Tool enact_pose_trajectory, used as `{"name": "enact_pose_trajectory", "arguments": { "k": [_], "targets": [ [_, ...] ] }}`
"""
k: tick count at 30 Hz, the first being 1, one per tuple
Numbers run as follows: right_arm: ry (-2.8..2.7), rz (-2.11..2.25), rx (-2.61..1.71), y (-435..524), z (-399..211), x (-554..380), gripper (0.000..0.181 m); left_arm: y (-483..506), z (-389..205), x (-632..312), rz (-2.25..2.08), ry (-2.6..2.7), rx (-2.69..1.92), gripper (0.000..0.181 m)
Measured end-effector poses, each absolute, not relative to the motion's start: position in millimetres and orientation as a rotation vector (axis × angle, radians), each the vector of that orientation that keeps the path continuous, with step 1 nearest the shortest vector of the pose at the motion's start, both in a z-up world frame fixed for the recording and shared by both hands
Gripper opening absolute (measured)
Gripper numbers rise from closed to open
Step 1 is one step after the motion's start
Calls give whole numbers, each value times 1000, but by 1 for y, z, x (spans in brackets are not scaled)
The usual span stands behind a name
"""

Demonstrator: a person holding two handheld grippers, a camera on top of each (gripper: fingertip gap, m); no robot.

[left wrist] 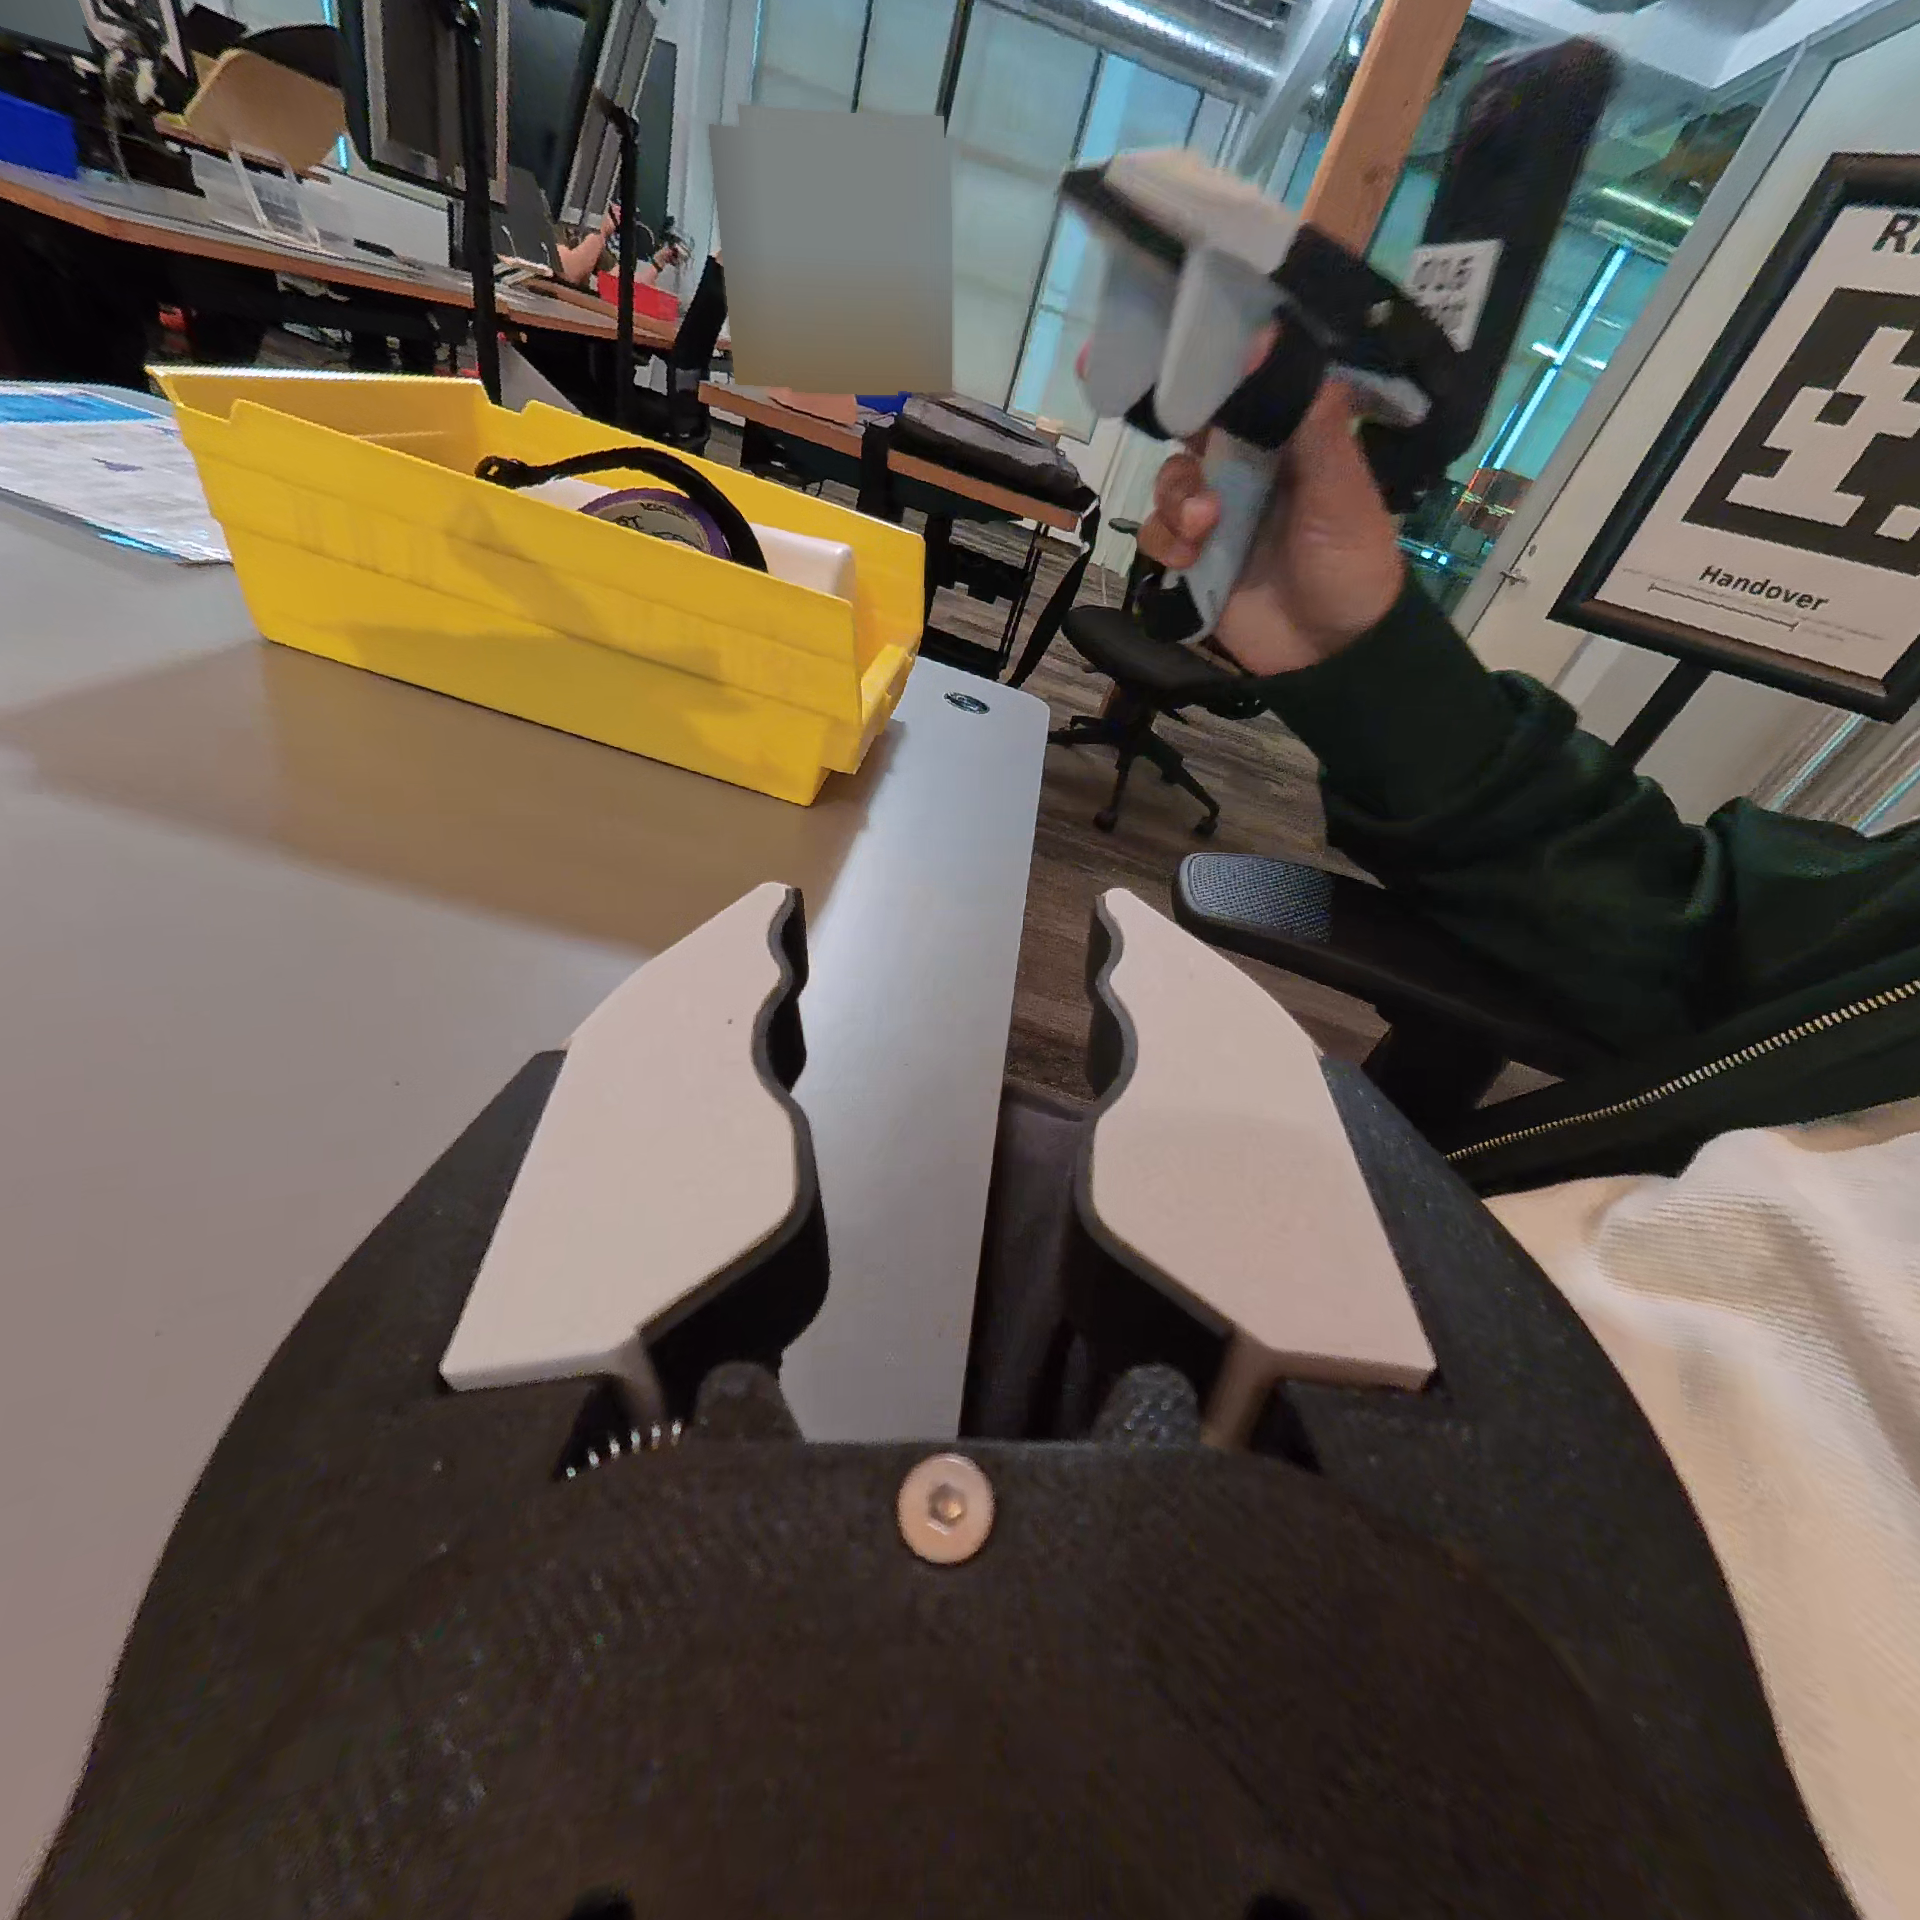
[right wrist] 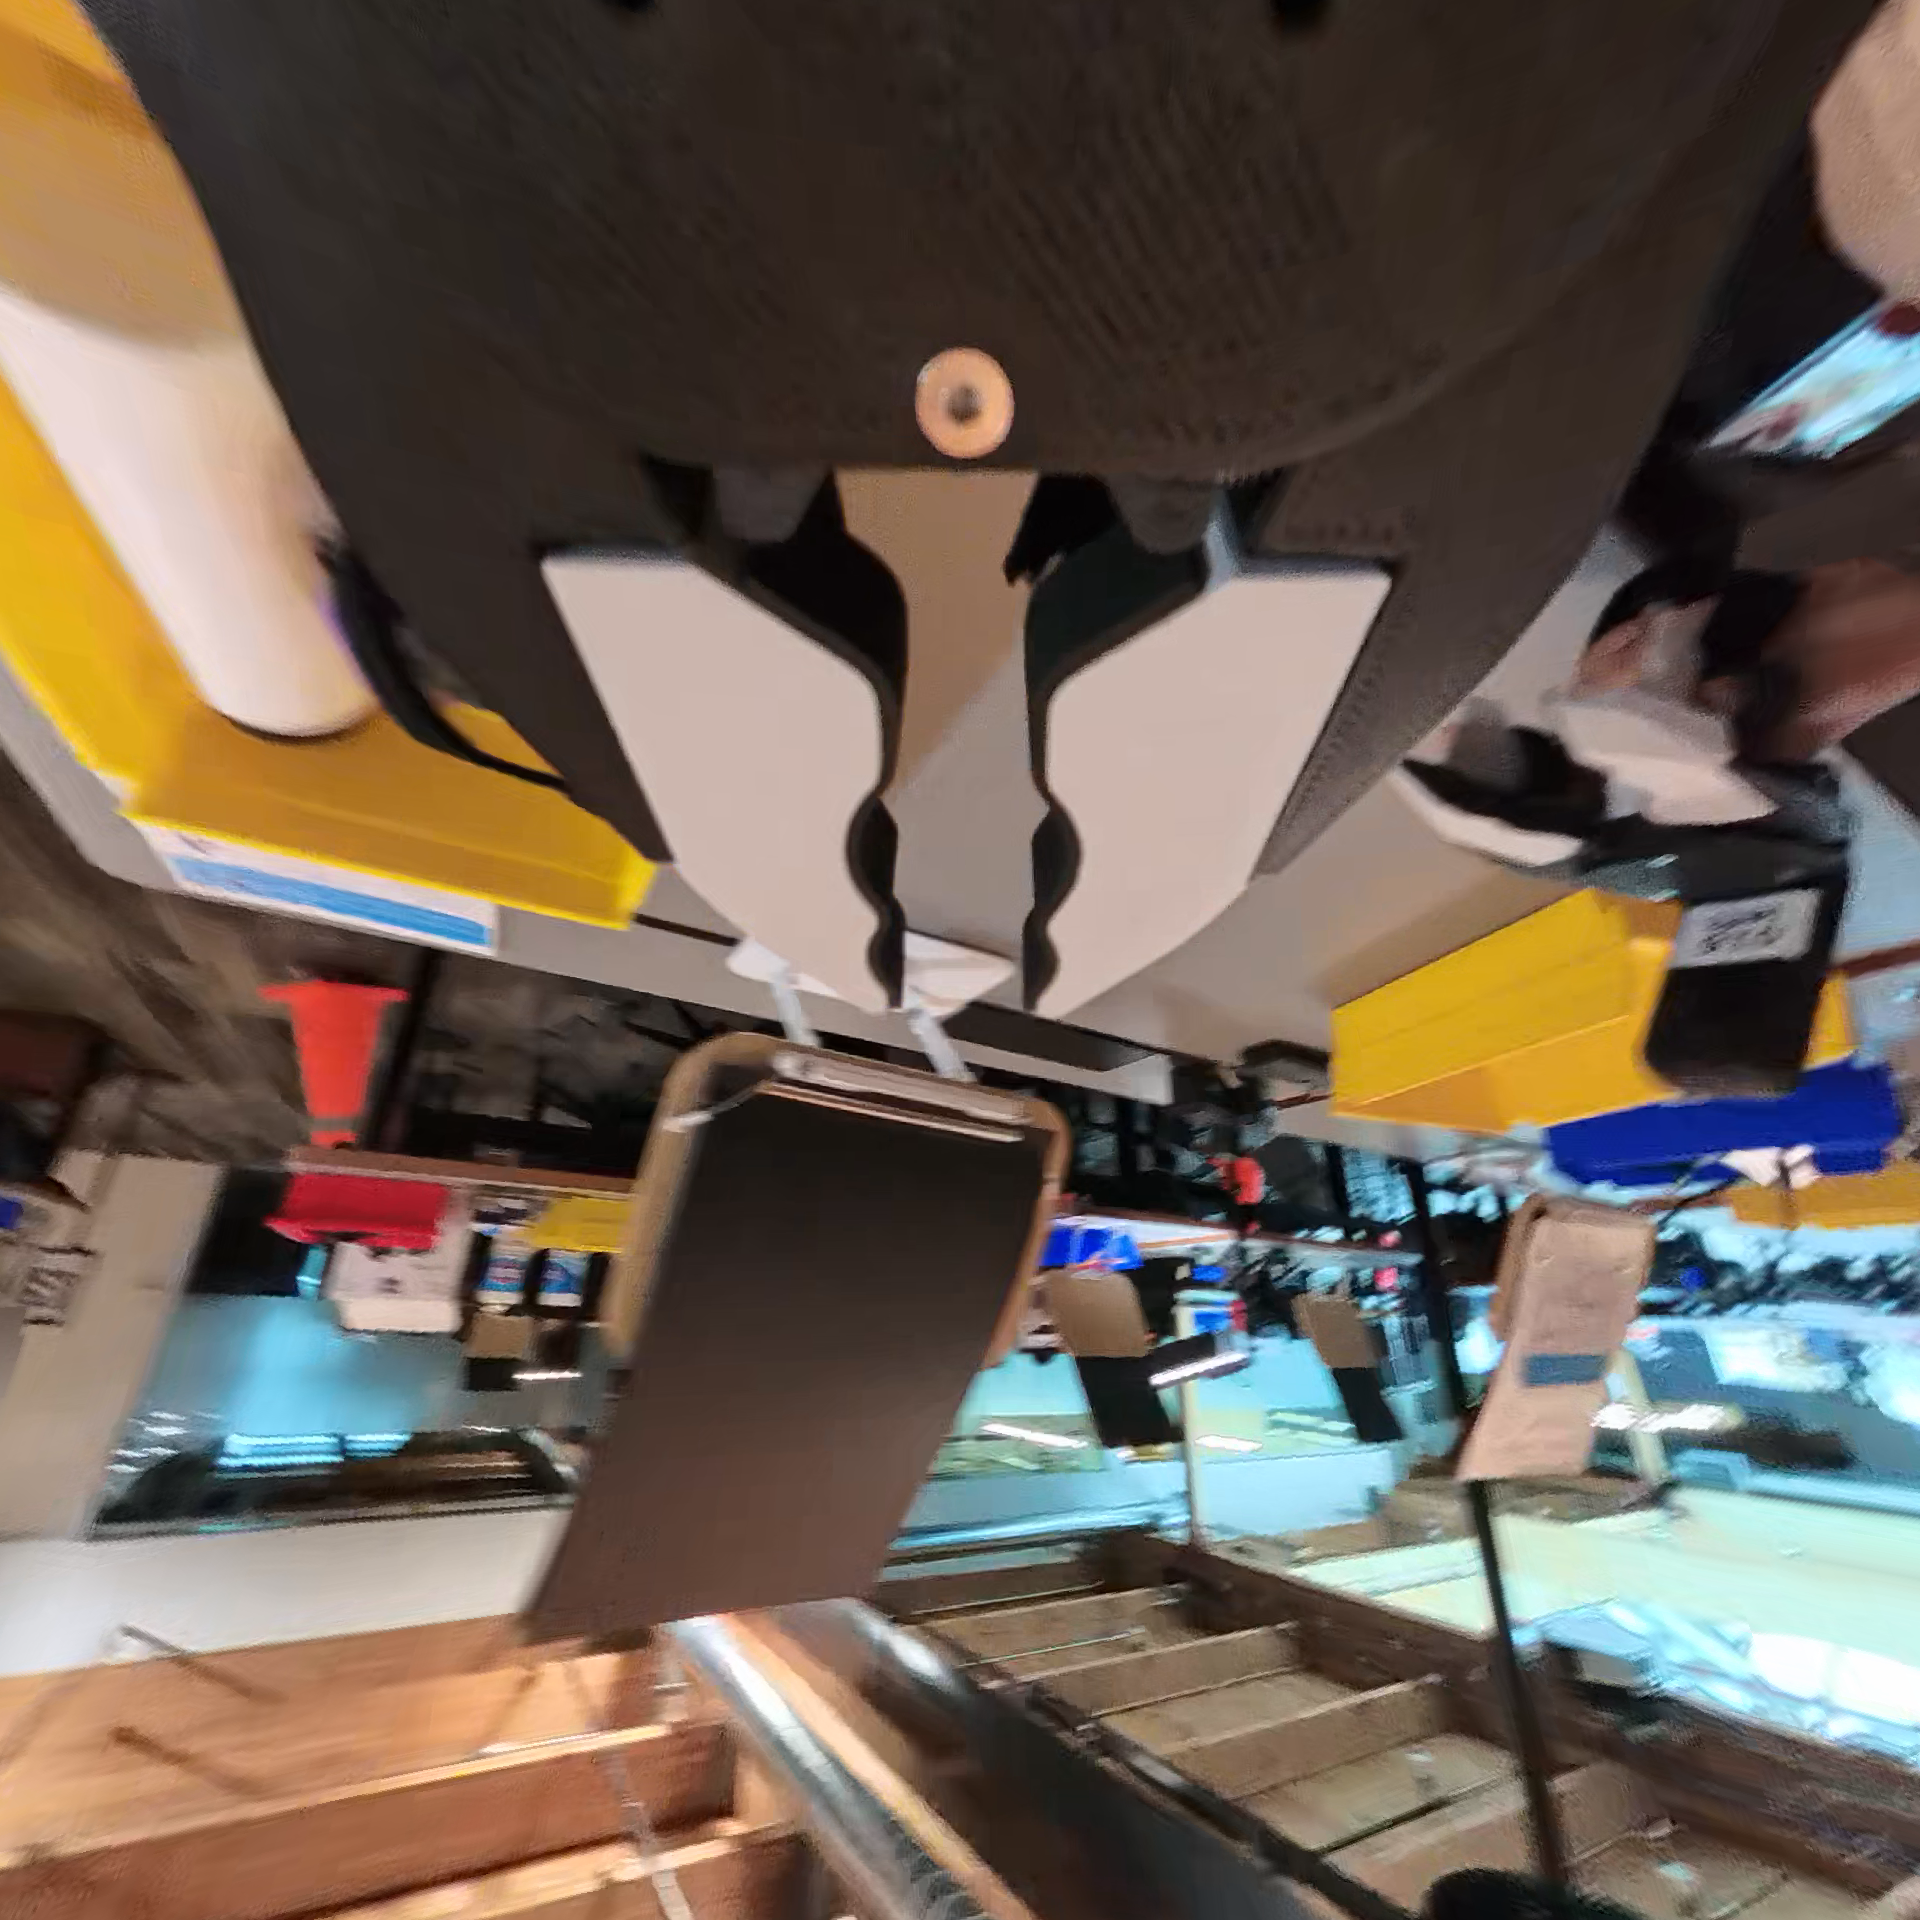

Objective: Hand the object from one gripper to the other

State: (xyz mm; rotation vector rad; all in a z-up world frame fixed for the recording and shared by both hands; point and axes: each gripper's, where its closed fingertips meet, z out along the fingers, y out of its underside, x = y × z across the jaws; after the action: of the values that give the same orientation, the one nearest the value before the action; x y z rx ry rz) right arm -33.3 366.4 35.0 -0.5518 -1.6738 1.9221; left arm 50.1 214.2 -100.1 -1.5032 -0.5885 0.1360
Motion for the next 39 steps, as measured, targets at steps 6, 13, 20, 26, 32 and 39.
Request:
{"name": "enact_pose_trajectory", "arguments": {
  "k": [6, 13, 20, 26, 32, 39],
  "targets": [
    [-2004, 1861, -419, 247, -60, -22, 25, 208, -97, 49, 175, -608, -1505, 46],
    [-2152, 2026, -446, 133, -78, -53, 33, 200, -103, 53, 201, -625, -1549, 40],
    [-2254, 1863, -242, 123, -121, -47, 27, 175, -104, 43, 206, -678, -1532, 26],
    [-2254, 1878, -204, 120, -117, -55, 26, 84, -62, 11, 349, -872, -1238, 21],
    [-2271, 1850, -216, 129, -125, -67, 24, -118, -21, -7, 801, -1247, -1158, 23],
    [-2282, 1929, -292, 135, -122, -74, 24, -337, -99, -26, 885, -2028, -1688, 45]
  ]
}}
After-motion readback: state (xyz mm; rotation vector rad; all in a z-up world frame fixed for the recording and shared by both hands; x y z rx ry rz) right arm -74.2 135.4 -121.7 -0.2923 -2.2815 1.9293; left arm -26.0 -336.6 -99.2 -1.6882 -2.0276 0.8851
